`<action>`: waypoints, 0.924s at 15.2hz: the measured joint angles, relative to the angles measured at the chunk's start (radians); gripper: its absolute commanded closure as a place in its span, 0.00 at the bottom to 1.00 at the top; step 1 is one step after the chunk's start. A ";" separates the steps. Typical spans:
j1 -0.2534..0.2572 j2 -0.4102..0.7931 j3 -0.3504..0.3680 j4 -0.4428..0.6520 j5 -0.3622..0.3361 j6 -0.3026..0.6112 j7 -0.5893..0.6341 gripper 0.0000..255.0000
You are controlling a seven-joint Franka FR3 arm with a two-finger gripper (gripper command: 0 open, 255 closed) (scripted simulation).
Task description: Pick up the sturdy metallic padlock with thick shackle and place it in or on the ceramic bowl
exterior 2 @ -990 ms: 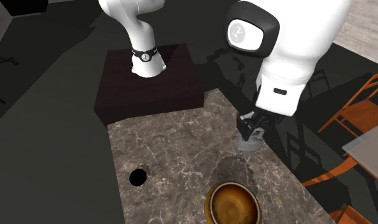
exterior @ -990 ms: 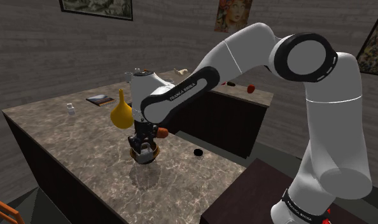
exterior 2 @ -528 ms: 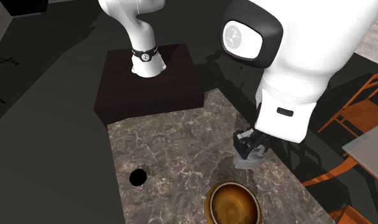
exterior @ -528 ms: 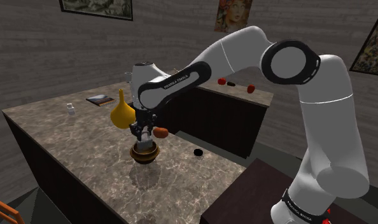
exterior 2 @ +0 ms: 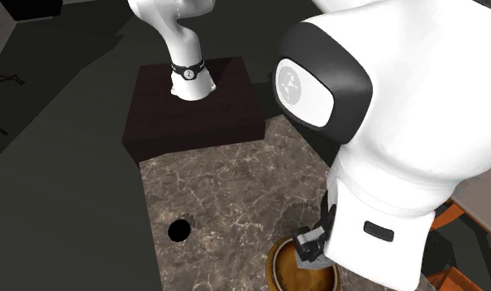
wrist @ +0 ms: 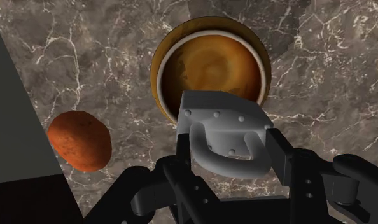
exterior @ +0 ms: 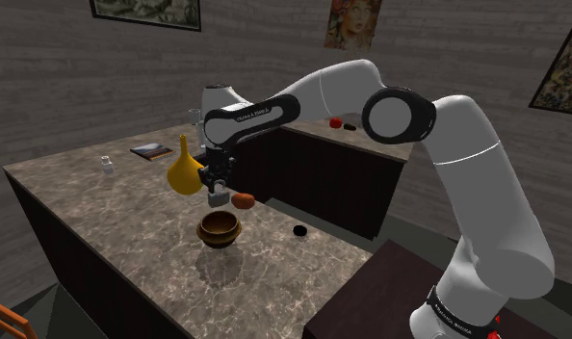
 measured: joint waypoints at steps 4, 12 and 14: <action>-0.001 0.032 -0.003 0.012 -0.003 0.019 -0.005 1.00; 0.003 0.086 -0.010 -0.008 -0.013 0.093 0.003 1.00; 0.004 0.102 -0.012 -0.009 -0.015 0.110 0.005 1.00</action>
